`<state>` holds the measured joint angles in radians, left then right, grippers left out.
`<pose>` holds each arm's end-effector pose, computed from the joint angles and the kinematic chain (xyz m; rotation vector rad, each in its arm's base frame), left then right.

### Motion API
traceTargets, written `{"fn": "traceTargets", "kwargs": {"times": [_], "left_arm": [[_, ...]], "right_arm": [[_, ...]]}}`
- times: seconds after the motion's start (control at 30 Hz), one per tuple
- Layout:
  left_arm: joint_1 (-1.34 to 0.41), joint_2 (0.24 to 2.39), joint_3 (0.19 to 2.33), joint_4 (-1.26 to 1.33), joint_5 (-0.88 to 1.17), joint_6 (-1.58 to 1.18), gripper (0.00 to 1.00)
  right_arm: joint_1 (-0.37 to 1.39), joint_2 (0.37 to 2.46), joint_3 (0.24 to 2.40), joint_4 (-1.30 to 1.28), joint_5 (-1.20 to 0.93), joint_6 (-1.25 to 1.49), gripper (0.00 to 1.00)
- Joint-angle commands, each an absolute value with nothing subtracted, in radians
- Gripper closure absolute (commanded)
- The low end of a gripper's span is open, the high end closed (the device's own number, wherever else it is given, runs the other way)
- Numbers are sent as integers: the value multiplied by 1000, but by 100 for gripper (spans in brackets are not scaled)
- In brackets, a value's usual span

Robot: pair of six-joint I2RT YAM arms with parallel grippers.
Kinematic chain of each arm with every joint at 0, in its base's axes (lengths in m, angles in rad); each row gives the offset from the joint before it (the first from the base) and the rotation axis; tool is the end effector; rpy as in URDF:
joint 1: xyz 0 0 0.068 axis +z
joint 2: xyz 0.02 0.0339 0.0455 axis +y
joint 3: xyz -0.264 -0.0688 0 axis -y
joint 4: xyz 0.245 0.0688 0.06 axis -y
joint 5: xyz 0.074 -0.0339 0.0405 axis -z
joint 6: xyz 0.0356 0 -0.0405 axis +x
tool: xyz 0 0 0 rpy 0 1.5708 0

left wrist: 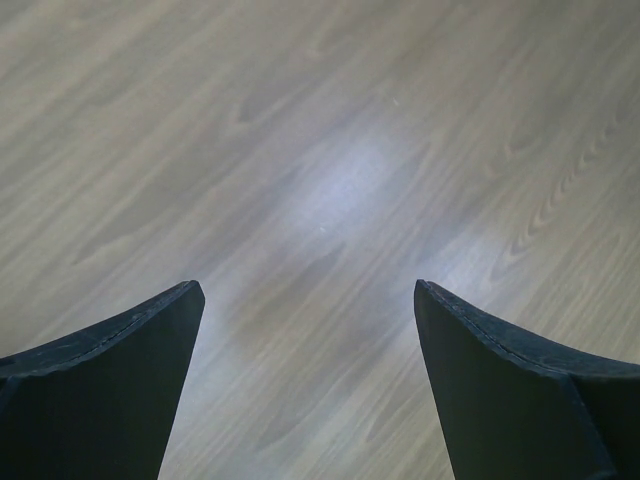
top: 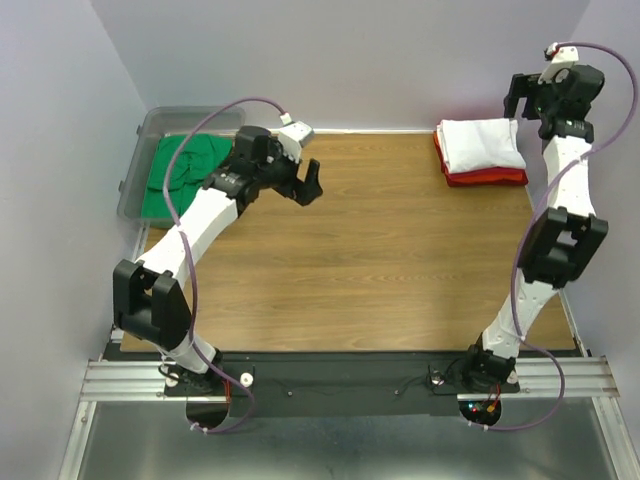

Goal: Fold and stack the t-shirts
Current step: Neatly place the folded tshirt to the corner

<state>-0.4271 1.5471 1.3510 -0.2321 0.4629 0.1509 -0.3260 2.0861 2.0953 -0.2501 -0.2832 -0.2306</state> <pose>0.3229 -0.1644 0.3446 0.8538 1.8167 -0.6389 0.4765 -0.1506 0.3797 -0.1147 1.8005 -0.1404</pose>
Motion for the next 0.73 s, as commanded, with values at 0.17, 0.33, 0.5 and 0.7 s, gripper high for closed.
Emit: {"fn": "traceTargets", "kwargs": {"times": [0.17, 0.33, 0.5, 0.7], "left_arm": [[-365, 1494, 1504, -319, 411, 147, 1], [-359, 1437, 1361, -305, 419, 170, 1], [-357, 1390, 1191, -290, 325, 209, 1], [-357, 1295, 1075, -259, 293, 209, 1]], "right_arm": [[-313, 1743, 1763, -398, -635, -64, 0], [-285, 1559, 1446, -522, -670, -74, 0], [-230, 1416, 1195, -522, -635, -124, 0], [-195, 1302, 1057, -538, -571, -169, 0]]}}
